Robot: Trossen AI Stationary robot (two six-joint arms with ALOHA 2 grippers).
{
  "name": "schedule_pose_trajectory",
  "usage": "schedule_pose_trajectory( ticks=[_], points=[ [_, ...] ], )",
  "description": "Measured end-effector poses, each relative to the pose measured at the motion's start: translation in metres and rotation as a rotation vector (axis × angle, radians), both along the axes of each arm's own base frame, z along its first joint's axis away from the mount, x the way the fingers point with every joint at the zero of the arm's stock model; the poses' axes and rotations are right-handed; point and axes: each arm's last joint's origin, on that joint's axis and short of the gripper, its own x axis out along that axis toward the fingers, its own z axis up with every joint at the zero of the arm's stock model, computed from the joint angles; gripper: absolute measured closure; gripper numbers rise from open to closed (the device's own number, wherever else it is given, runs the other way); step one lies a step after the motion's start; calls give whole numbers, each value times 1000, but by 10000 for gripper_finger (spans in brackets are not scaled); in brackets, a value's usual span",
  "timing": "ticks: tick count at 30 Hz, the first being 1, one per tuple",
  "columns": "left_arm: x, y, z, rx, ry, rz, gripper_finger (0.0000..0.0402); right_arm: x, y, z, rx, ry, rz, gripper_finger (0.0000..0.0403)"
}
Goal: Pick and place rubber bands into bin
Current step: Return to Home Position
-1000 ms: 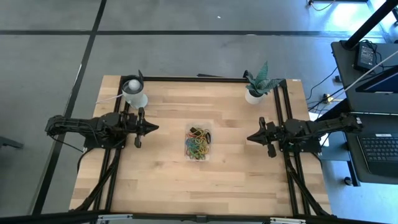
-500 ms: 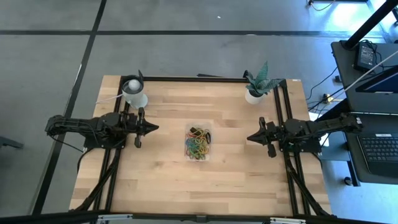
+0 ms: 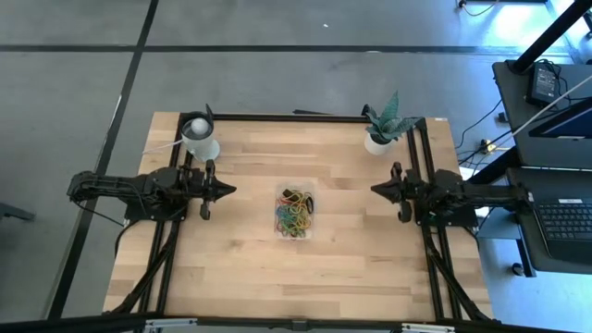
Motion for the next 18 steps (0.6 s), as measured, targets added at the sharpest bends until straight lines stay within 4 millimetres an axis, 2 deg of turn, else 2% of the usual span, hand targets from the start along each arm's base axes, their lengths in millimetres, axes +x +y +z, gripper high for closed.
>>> schedule_pose_trajectory(
  ticks=[18],
  points=[
    [0, 0, 0, 0, 0, 0, 395, 0, 0, 0, 0, 1, 5, 398]
  ],
)
